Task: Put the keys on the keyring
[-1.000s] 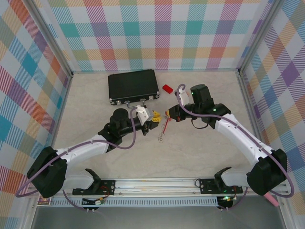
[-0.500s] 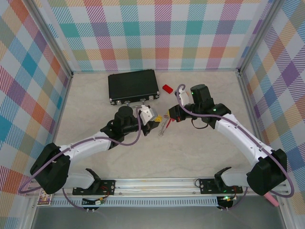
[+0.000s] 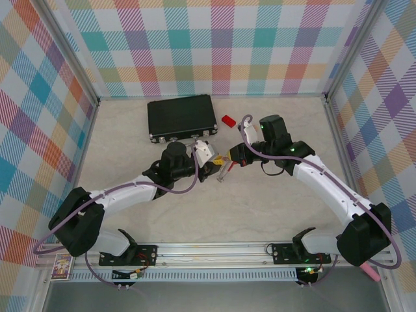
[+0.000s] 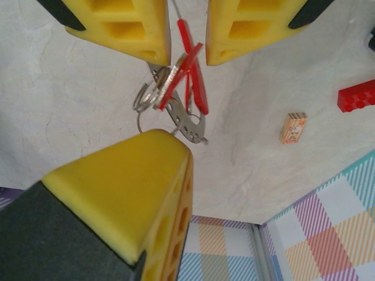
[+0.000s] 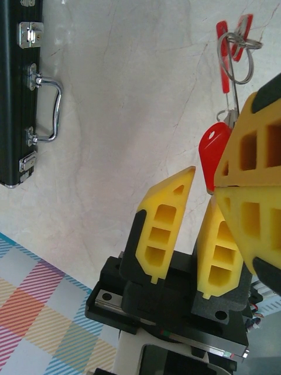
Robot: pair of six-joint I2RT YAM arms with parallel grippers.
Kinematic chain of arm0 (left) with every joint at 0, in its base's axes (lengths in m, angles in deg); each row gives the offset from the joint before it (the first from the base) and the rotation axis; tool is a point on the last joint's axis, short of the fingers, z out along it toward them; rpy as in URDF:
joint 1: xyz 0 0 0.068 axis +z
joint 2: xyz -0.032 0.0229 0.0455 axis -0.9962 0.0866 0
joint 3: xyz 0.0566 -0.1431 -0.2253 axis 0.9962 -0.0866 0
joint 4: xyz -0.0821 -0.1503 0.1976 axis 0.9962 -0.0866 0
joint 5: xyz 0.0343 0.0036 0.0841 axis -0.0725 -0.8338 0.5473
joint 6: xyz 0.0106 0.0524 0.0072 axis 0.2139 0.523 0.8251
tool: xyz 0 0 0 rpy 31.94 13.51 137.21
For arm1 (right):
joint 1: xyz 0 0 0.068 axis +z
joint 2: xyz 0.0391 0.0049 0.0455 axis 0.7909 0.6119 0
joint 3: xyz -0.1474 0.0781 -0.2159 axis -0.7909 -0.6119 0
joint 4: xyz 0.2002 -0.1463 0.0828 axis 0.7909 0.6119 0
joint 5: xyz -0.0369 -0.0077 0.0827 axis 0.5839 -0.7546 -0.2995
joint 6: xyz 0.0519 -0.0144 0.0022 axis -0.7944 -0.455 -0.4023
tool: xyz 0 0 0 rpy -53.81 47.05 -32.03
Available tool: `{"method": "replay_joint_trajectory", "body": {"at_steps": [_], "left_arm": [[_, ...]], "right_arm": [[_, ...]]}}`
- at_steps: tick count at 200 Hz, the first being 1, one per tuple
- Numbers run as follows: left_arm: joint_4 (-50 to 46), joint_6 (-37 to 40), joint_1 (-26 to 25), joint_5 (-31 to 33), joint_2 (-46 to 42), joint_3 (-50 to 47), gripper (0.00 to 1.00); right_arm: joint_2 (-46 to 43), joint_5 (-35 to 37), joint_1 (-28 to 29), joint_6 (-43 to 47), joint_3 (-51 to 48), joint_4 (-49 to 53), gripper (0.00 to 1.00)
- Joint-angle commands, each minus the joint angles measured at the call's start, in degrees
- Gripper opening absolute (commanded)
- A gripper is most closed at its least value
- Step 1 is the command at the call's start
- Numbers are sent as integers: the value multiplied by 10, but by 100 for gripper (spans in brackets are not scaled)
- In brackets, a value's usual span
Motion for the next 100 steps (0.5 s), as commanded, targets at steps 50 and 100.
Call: {"method": "replay_joint_trajectory", "body": {"at_steps": [50,100], "left_arm": [[62,6,1,20,30,38,22],[94,-2,6,33,35,42,23]], "right_arm": [[-8,-28,5,3,5,-12,0],[-7,-24,6,0,-2,-13,0]]}}
